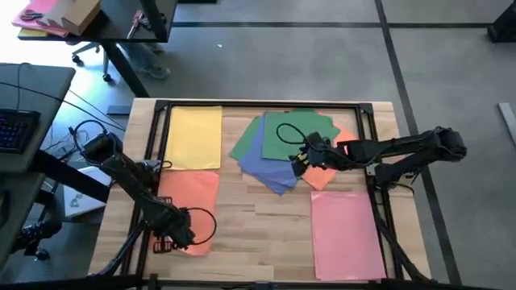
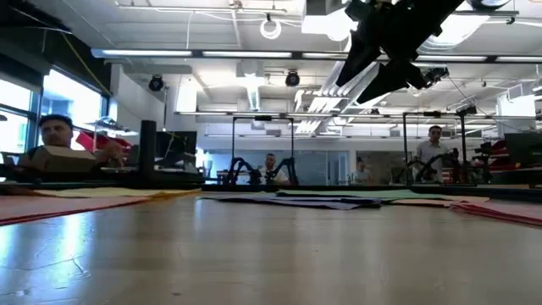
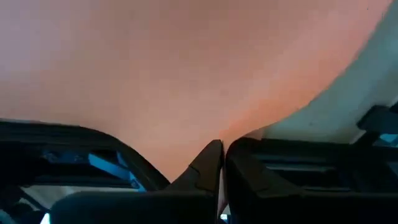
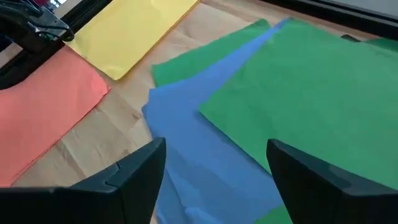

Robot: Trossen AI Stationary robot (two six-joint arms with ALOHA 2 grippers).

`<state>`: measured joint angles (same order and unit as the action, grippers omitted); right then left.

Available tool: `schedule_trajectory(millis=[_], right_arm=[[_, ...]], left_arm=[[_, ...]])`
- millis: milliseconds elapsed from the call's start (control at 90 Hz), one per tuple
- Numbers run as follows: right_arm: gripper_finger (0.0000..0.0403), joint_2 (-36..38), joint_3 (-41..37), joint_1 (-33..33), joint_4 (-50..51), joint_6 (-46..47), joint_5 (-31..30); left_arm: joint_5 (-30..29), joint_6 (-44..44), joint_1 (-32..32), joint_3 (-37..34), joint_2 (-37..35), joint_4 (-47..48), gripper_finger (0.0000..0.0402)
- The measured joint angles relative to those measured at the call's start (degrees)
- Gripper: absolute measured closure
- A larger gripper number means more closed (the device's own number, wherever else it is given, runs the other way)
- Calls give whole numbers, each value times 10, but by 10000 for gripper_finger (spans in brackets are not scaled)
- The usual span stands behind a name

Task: Organize paper
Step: Stack the orange paper on top of the other orange paper

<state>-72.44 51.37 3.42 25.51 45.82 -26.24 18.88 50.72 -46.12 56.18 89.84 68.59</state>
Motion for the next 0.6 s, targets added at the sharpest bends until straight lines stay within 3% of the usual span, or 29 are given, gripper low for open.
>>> schedule_trajectory(millis=[600], right_arm=[[139, 0, 0, 0, 0, -9, 0]], left_arm=[[3, 32, 26, 0, 0, -61, 402]])
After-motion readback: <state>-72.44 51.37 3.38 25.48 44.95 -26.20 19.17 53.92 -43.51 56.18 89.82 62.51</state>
